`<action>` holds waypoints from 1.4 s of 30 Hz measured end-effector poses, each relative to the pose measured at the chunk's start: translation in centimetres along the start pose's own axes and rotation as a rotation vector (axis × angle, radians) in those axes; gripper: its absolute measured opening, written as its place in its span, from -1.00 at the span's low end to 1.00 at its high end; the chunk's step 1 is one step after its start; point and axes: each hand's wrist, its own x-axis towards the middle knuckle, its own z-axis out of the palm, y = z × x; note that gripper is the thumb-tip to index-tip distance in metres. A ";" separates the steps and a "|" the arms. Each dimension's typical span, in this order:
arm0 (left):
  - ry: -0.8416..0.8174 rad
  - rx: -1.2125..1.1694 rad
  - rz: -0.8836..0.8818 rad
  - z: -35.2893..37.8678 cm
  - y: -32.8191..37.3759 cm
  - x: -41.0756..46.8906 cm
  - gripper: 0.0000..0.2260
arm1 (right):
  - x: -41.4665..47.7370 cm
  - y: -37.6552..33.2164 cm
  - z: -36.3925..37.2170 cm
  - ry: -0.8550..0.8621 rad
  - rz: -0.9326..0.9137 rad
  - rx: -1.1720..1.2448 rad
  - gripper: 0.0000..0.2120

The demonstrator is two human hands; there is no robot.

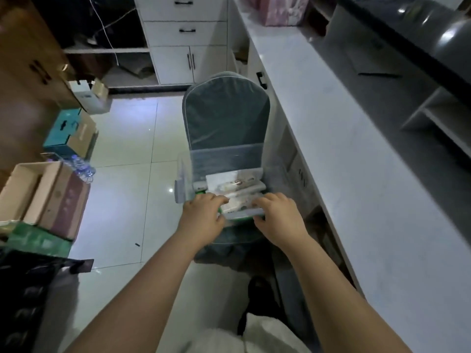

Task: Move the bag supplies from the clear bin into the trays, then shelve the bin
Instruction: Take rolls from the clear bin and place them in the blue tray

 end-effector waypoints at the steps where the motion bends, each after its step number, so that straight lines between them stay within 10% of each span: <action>1: -0.008 0.001 -0.024 0.6 -0.5 1.6 -0.64 | 1.8 0.9 0.8 -0.014 -0.001 0.012 -0.69; 13: -0.305 -0.094 -0.358 11.8 -6.5 17.3 -0.57 | 20.4 12.9 14.6 -0.448 -0.060 0.082 -0.64; 25: -0.446 -0.042 -0.283 24.3 -10.9 30.3 -0.50 | 28.7 17.7 28.5 -0.790 0.067 0.037 -0.47; 42: -0.444 0.041 -0.271 30.9 -13.0 35.2 -0.45 | 27.6 19.7 35.1 -0.643 -0.093 -0.078 -0.70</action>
